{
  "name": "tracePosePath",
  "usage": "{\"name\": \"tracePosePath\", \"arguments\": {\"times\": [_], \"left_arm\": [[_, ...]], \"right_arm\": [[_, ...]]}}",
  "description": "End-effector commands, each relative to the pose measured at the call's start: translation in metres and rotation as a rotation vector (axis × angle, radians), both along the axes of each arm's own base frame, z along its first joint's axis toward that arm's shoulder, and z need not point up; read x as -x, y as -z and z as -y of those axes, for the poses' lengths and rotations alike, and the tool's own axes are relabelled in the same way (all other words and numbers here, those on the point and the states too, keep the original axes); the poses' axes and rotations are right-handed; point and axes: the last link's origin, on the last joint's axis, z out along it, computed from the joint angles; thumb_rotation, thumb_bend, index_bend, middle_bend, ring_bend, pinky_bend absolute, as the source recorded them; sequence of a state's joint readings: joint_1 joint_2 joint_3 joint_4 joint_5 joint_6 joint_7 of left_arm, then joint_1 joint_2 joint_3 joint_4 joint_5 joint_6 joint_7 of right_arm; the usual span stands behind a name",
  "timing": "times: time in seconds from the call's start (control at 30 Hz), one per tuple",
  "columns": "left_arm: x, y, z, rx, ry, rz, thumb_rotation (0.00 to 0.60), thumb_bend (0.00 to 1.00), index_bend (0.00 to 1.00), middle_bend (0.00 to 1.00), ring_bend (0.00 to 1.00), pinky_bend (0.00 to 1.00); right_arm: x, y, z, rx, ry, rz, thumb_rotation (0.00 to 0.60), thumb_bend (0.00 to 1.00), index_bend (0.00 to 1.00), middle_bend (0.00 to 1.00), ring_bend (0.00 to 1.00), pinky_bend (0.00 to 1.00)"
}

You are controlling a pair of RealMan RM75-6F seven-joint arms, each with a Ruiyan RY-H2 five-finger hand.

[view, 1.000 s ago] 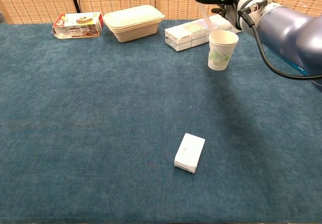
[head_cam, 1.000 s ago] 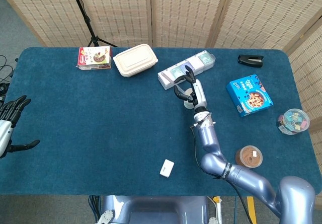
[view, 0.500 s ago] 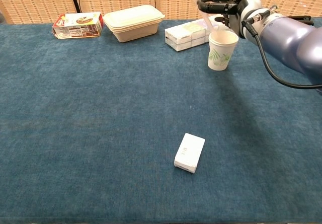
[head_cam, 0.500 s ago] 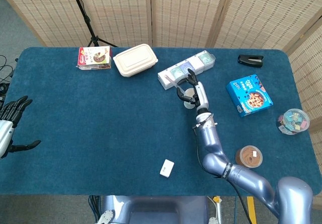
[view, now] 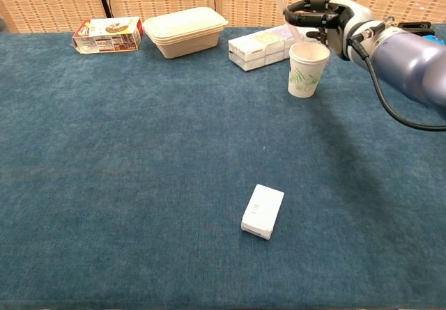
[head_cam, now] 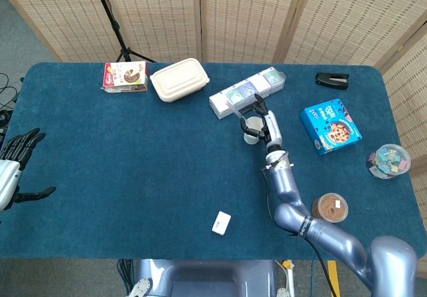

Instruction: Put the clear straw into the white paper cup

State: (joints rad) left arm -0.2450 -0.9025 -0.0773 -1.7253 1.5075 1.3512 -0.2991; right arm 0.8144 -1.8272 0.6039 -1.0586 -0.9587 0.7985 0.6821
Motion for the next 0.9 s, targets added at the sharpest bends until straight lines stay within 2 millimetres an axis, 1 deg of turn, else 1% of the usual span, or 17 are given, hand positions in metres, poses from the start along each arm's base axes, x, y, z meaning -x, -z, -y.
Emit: {"name": "tracePosePath", "arguments": {"times": [0.03,0.17,0.37,0.43,0.63,0.7,0.83,0.9], "left_arm": [[0.0,0.0,0.0,0.0,0.0,0.0,0.6,0.11,0.0,0.0,0.0,0.0],[0.0,0.0,0.0,0.002,0.001,0.0,0.6,0.11,0.0,0.0,0.0,0.0],[0.0,0.001,0.0,0.006,0.002,-0.001,0.6,0.11,0.0,0.0,0.0,0.0],[0.0,0.001,0.0,0.006,0.002,0.0,0.6,0.11,0.0,0.0,0.0,0.0],[0.0,0.001,0.0,0.012,0.004,0.002,0.6,0.11,0.0,0.0,0.0,0.0],[-0.001,0.001,0.001,0.014,0.01,0.003,0.6,0.11,0.0,0.0,0.0,0.0],[-0.001,0.001,0.002,0.015,0.014,0.003,0.6,0.11,0.0,0.0,0.0,0.0],[-0.001,0.0,0.003,0.016,0.018,0.005,0.6,0.11,0.0,0.0,0.0,0.0]], "right_arm": [[0.002,0.0,0.0,0.0,-0.003,-0.007,0.6,0.6,0.53,0.0,0.0,0.0],[0.004,0.0,-0.001,-0.003,-0.005,-0.011,0.6,0.6,0.49,0.0,0.0,0.0],[0.008,0.001,-0.002,-0.006,-0.01,-0.012,0.6,0.6,0.39,0.0,0.0,0.0],[0.008,0.0,-0.002,-0.003,-0.014,-0.013,0.6,0.6,0.35,0.0,0.0,0.0],[0.011,-0.005,-0.004,0.012,-0.029,-0.011,0.6,0.6,0.29,0.0,0.0,0.0],[0.011,-0.015,-0.006,0.044,-0.04,-0.005,0.6,0.6,0.29,0.0,0.0,0.0],[0.01,-0.028,-0.008,0.079,-0.054,-0.009,0.6,0.6,0.27,0.0,0.0,0.0],[0.009,-0.045,-0.01,0.124,-0.073,-0.026,0.6,0.6,0.27,0.0,0.0,0.0]]}}
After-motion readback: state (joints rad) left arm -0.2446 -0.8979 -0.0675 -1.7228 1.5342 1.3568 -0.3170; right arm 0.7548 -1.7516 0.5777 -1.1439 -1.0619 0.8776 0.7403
